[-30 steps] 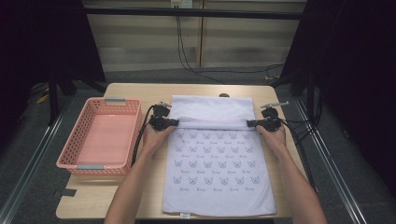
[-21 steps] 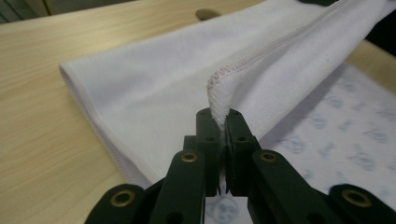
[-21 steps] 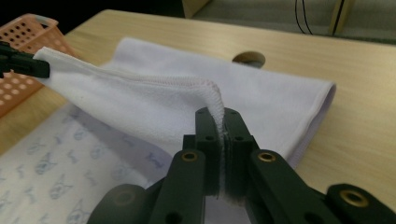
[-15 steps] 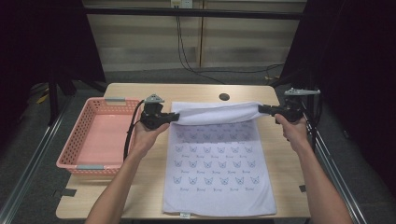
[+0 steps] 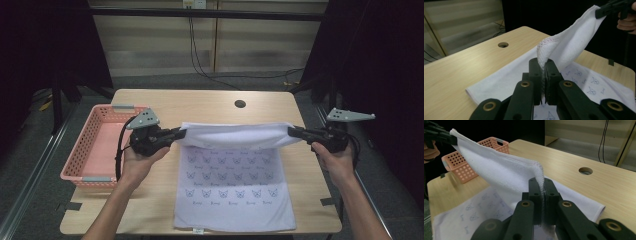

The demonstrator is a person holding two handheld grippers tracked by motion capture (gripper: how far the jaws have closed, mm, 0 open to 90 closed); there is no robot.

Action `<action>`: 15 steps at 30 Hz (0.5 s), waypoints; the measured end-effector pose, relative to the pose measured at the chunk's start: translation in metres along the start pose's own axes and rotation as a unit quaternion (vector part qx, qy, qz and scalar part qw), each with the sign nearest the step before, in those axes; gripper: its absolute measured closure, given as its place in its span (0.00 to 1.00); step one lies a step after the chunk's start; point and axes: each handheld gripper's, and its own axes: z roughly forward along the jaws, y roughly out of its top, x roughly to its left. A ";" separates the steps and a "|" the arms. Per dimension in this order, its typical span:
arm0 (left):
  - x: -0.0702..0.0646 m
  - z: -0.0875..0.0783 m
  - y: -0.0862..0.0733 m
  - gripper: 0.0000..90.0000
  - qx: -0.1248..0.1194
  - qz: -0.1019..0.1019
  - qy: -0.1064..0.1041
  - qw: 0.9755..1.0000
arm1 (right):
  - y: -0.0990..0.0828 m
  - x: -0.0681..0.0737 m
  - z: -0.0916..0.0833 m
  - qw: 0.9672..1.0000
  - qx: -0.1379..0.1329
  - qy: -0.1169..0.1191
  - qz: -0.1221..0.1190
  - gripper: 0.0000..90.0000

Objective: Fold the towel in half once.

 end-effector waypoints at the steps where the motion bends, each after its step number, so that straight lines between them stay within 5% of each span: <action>1: -0.004 -0.004 -0.003 0.96 0.003 0.004 -0.005 1.000 | -0.002 0.005 -0.005 1.000 -0.002 0.002 0.000 0.97; 5: -0.017 -0.010 -0.024 0.96 0.030 0.004 -0.013 0.999 | -0.018 0.026 -0.020 1.000 0.012 0.008 -0.017 0.97; 8: -0.022 -0.003 -0.056 0.95 0.067 -0.007 -0.022 0.997 | -0.042 0.039 -0.018 0.998 0.050 0.013 -0.021 0.97; 12: -0.024 0.011 -0.100 0.94 0.107 -0.045 -0.041 0.992 | -0.084 0.039 -0.008 0.995 0.098 0.026 -0.004 0.97; 15: -0.029 0.016 -0.119 0.92 0.138 -0.049 -0.056 0.988 | -0.114 0.037 0.001 0.989 0.142 0.040 0.007 0.96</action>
